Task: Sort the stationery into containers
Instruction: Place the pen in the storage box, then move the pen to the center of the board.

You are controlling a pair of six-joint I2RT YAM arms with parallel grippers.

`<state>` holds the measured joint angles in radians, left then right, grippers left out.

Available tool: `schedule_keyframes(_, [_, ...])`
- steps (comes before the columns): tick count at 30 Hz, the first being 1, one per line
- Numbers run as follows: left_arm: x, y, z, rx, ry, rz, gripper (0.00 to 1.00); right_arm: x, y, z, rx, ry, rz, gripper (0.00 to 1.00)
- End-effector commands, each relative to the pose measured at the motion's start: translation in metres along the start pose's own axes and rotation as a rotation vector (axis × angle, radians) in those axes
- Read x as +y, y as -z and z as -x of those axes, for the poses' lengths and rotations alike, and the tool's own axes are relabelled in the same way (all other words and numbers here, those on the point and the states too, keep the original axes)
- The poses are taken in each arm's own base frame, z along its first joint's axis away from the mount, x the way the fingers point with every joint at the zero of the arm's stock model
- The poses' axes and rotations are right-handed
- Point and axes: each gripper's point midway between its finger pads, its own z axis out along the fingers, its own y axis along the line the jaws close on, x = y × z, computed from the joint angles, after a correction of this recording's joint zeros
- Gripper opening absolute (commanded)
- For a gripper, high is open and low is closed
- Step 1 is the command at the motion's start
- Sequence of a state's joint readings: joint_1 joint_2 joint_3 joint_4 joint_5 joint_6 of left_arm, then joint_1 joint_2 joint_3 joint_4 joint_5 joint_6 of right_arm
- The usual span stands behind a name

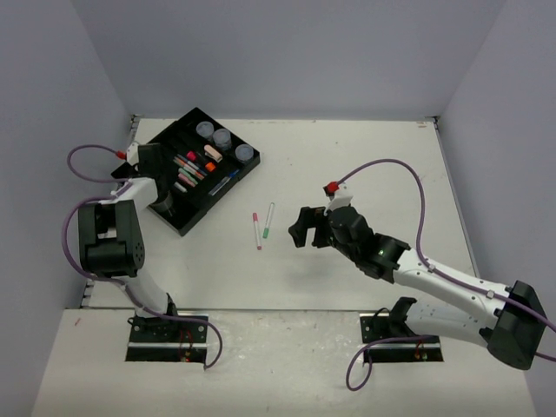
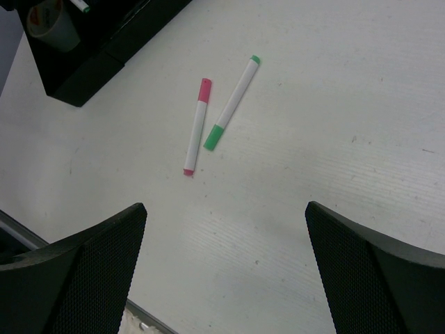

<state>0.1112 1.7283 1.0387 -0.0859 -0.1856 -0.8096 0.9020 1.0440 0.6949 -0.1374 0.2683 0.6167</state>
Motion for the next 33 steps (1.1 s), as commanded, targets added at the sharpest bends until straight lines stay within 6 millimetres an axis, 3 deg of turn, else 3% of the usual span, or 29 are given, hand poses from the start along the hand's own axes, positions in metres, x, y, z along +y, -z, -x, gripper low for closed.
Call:
schedule_keyframes(1, [-0.010,0.006,0.018,-0.069,0.044,-0.043,0.22,0.003,-0.004,0.003,-0.003,0.008,0.005,0.99])
schedule_keyframes(6, [-0.021,0.026,0.032,-0.106,0.049,-0.093,0.41,0.008,-0.007,0.003,0.013,0.016,0.017,0.99])
schedule_keyframes(9, [-0.030,0.041,0.044,-0.134,0.057,-0.130,0.59,0.014,-0.010,0.004,0.027,0.022,0.034,0.99])
schedule_keyframes(12, [-0.038,0.057,0.053,-0.144,0.059,-0.168,0.61,0.017,-0.012,0.006,0.030,0.020,0.038,0.99])
schedule_keyframes(15, [-0.053,0.088,0.064,-0.169,0.062,-0.253,0.64,0.025,-0.021,0.017,0.036,0.007,0.027,0.99])
schedule_keyframes(16, [-0.059,0.109,0.070,-0.190,0.065,-0.307,0.67,0.024,-0.027,0.016,0.065,-0.009,0.009,0.99])
schedule_keyframes(17, [-0.067,0.124,0.069,-0.182,0.057,-0.366,0.69,0.014,-0.040,-0.001,0.150,0.002,-0.058,0.99])
schedule_keyframes(18, [-0.075,0.154,0.077,-0.217,0.048,-0.436,0.73,0.025,-0.048,0.015,0.147,-0.013,-0.066,0.99])
schedule_keyframes(20, [-0.080,0.188,0.068,-0.232,-0.012,-0.517,0.90,0.022,-0.070,0.009,0.216,-0.020,-0.152,0.96])
schedule_keyframes(22, [-0.076,0.226,0.063,-0.264,-0.067,-0.586,0.99,0.014,-0.096,-0.003,0.281,-0.010,-0.259,0.90])
schedule_keyframes(28, [-0.040,0.268,0.045,-0.306,-0.188,-0.578,1.00,0.008,-0.138,-0.031,0.358,-0.049,-0.350,0.67])
schedule_keyframes(31, [-0.030,0.283,0.037,-0.314,-0.254,-0.590,1.00,0.010,-0.155,-0.043,0.385,-0.063,-0.345,0.59])
schedule_keyframes(33, [-0.022,0.278,0.029,-0.299,-0.288,-0.570,1.00,0.013,-0.164,-0.051,0.399,-0.070,-0.338,0.56])
